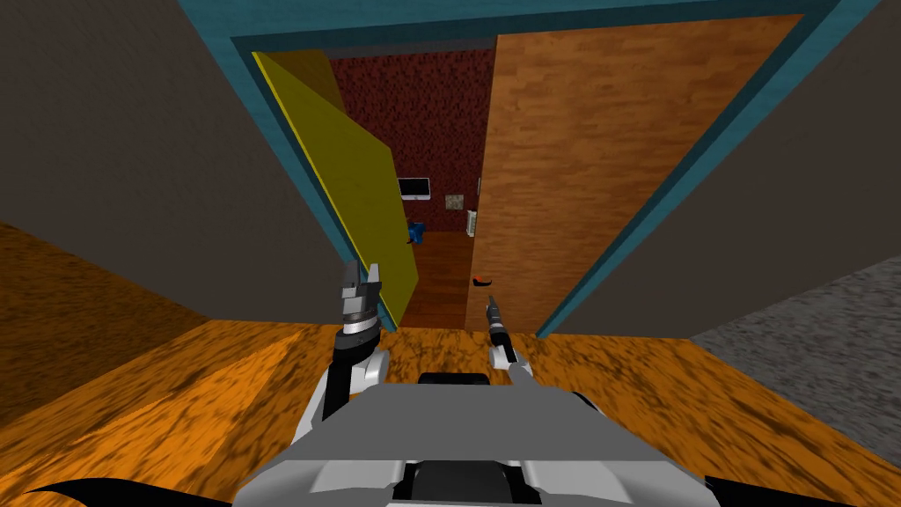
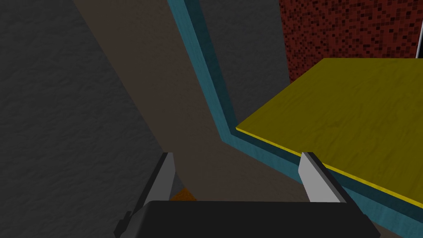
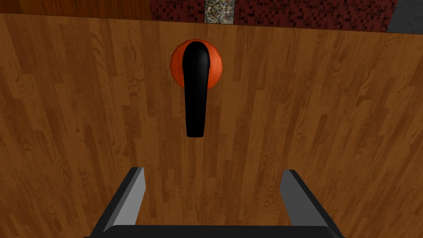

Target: Push the door open

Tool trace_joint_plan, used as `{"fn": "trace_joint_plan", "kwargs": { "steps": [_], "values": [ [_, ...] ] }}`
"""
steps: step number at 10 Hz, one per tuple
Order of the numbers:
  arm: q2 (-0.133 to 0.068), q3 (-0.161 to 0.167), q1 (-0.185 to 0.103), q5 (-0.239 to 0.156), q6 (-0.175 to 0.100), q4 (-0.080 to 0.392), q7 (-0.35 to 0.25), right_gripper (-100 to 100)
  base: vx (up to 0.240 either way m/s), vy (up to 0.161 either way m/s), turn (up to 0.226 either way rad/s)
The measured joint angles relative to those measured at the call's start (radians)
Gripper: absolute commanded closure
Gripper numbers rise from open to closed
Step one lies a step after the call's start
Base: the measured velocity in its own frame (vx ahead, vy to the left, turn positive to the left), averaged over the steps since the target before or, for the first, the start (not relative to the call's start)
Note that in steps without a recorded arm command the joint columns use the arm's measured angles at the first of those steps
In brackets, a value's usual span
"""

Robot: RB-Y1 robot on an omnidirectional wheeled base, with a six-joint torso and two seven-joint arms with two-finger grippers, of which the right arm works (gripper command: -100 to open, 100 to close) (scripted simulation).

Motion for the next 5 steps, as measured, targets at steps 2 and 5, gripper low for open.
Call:
{"fn": "trace_joint_plan", "kwargs": {
  "steps": [2,5],
  "values": [
    [0.005,-0.001,-0.018,-0.002,-0.013,0.04,0.0,-100,0.062,-0.013,0.02],
    [-0.009,-0.003,-0.008,-0.002,-0.008,0.028,0.002,-100,0.148,-0.007,0.016]
  ]
}}
